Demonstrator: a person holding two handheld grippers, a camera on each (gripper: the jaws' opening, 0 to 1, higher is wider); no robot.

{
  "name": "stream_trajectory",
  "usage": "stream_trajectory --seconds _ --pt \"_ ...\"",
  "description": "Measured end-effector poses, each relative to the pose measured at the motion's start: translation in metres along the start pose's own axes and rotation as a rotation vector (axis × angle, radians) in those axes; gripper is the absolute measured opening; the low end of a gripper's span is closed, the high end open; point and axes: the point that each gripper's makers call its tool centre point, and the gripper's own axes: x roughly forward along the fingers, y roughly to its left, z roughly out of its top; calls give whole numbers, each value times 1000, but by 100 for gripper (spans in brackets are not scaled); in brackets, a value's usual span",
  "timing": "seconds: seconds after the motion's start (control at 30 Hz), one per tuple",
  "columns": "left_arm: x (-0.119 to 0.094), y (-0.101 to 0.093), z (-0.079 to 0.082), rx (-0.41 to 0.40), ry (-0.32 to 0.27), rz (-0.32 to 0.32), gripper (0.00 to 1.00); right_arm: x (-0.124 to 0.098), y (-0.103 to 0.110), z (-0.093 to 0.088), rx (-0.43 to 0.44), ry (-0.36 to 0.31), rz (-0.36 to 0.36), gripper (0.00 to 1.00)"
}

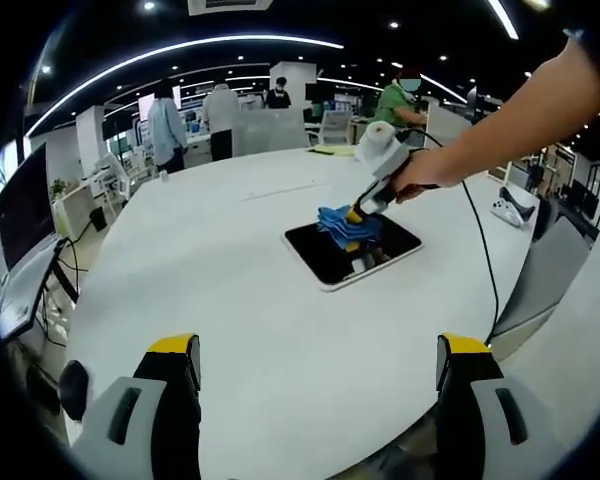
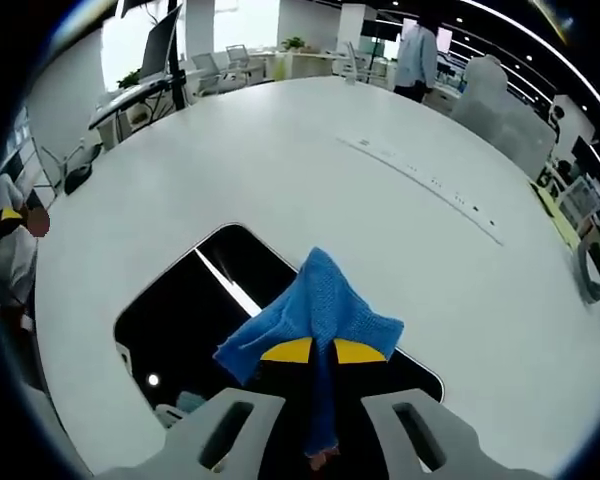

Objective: Wipe the mirror surface with the cleaning cloth until all visible marks leave the cleaned area.

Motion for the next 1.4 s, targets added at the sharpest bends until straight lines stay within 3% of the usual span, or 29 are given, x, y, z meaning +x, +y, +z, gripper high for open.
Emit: stream_trajectory --seconds 1.4 --pt "-3 -3 -3 -7 3 1 99 12 12 15 -6 0 6 2"
